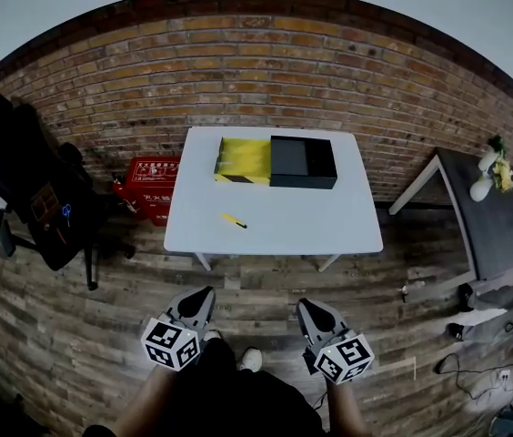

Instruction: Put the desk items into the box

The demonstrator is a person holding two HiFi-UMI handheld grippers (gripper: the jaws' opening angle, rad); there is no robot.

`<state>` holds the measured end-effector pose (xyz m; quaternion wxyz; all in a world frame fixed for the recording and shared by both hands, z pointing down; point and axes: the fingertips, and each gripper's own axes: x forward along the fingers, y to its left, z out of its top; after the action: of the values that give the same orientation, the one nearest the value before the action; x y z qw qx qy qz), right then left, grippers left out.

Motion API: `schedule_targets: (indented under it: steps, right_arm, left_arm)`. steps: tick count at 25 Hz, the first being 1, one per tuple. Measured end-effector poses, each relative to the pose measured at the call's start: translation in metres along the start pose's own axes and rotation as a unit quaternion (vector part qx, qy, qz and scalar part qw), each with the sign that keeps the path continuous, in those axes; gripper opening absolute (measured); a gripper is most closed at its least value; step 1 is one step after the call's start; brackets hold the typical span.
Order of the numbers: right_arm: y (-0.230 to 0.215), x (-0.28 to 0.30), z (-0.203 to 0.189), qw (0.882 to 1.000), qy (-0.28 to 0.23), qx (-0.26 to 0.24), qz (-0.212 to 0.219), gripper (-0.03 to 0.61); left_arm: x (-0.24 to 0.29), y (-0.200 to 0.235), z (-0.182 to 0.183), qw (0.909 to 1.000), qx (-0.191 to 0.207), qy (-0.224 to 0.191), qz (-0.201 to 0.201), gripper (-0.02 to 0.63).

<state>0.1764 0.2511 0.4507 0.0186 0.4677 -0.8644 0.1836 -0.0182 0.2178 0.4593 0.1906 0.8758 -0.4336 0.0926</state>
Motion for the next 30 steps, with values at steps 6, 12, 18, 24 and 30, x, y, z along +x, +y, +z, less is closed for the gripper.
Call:
schedule_targets:
  steps: [6, 12, 18, 24, 30]
  right_arm:
    - [-0.001, 0.002, 0.000, 1.000, 0.002, -0.002, 0.008, 0.021]
    - [-0.007, 0.011, 0.002, 1.000, -0.007, 0.005, 0.009, 0.021]
    - [-0.018, 0.032, 0.006, 1.000, -0.001, 0.006, 0.003, 0.021]
    - [-0.035, 0.062, 0.015, 1.000, 0.000, -0.002, -0.006, 0.021]
    - [-0.057, 0.106, 0.022, 1.000, 0.018, 0.000, -0.017, 0.021]
  left_arm:
    - [0.004, 0.002, -0.007, 0.9998, -0.002, 0.018, 0.001, 0.014]
    - [0.017, 0.010, -0.009, 0.9996, 0.006, 0.026, 0.007, 0.014]
    - [0.039, 0.021, 0.004, 0.9998, 0.010, 0.018, -0.007, 0.014]
    - [0.072, 0.043, 0.014, 0.9995, 0.006, 0.022, -0.023, 0.014]
    - [0.114, 0.066, 0.034, 0.9983, 0.013, 0.030, -0.049, 0.014]
